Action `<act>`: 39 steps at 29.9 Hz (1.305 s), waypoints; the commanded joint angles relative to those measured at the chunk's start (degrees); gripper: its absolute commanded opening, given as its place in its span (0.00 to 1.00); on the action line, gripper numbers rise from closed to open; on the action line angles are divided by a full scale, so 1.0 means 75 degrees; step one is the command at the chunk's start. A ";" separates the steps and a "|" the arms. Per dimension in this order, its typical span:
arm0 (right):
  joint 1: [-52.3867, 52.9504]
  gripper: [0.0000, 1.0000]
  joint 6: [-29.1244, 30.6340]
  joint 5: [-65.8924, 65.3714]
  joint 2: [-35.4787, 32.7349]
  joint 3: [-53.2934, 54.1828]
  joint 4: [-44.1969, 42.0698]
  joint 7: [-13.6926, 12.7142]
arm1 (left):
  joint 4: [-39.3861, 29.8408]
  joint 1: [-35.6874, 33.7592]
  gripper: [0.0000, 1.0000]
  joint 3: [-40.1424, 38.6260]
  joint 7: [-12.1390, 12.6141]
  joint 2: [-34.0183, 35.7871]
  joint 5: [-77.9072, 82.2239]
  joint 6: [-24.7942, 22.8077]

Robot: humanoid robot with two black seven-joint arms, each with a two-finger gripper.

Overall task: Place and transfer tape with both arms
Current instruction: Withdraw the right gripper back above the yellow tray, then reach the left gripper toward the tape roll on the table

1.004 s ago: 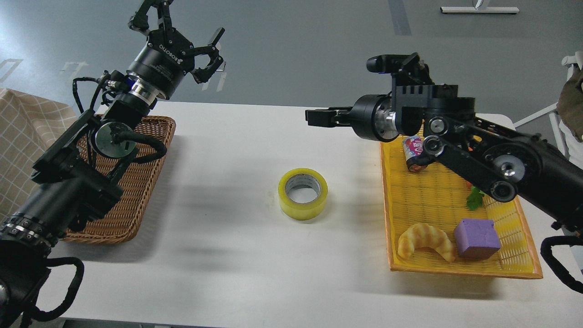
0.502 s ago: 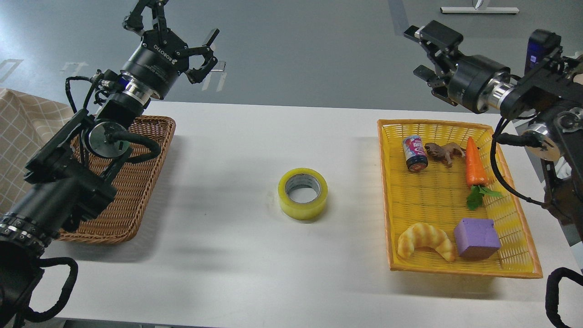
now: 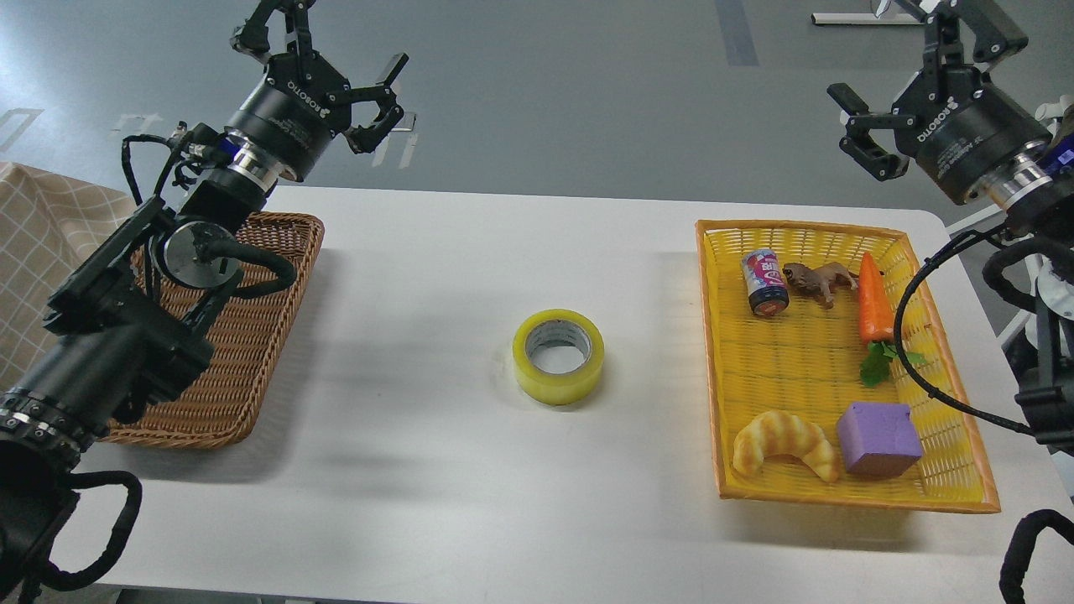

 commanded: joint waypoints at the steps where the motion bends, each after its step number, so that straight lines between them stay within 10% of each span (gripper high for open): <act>1: -0.0025 1.00 0.0002 0.0944 0.0133 0.0294 -0.0308 -0.0001 | -0.0020 -0.0024 0.98 0.0026 0.0000 0.0131 0.0219 0.0000; 39: -0.1736 1.00 0.0002 0.2986 0.0449 0.1185 0.0077 0.0022 | -0.2116 -0.0048 0.98 0.0038 -0.0387 0.0963 0.6789 0.0000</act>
